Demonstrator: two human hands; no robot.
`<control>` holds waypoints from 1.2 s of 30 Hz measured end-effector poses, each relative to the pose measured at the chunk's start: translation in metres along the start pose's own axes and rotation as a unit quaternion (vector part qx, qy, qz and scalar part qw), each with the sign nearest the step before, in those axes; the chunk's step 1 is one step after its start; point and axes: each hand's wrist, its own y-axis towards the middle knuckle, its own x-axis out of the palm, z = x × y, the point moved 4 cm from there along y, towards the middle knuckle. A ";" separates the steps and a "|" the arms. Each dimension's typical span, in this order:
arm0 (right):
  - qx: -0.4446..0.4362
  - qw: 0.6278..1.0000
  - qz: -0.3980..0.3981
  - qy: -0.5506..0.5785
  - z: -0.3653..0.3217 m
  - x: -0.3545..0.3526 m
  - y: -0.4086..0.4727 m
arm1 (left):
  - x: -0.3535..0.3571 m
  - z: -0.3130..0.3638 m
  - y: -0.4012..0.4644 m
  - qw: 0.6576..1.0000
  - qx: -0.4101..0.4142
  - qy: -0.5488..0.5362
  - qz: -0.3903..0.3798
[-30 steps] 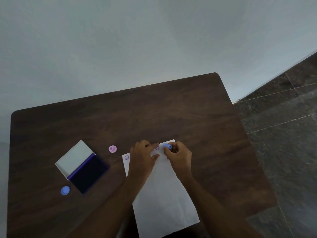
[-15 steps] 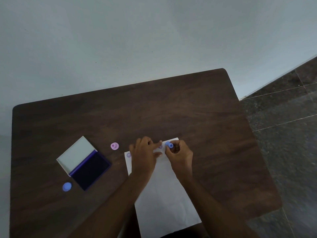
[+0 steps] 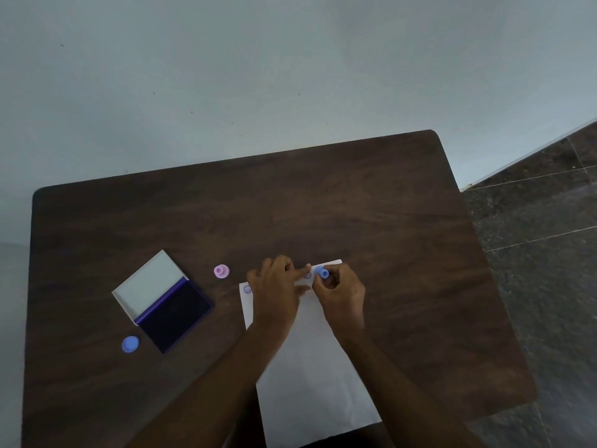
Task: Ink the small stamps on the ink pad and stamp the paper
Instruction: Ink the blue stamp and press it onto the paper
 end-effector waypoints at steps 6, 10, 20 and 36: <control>-0.009 1.000 0.003 0.003 -0.006 -0.001 -0.002 | -0.005 0.002 -0.003 1.000 0.015 -0.005 0.010; -0.002 1.000 -0.015 -0.001 -0.007 0.000 -0.001 | -0.006 0.002 -0.003 1.000 0.014 -0.011 0.007; 0.021 0.999 -0.033 -0.017 -0.023 0.001 0.004 | -0.006 0.002 -0.004 1.000 0.017 -0.014 0.019; 0.047 0.997 -0.055 -0.026 -0.019 0.004 0.006 | -0.003 0.000 -0.003 1.000 0.006 -0.012 0.019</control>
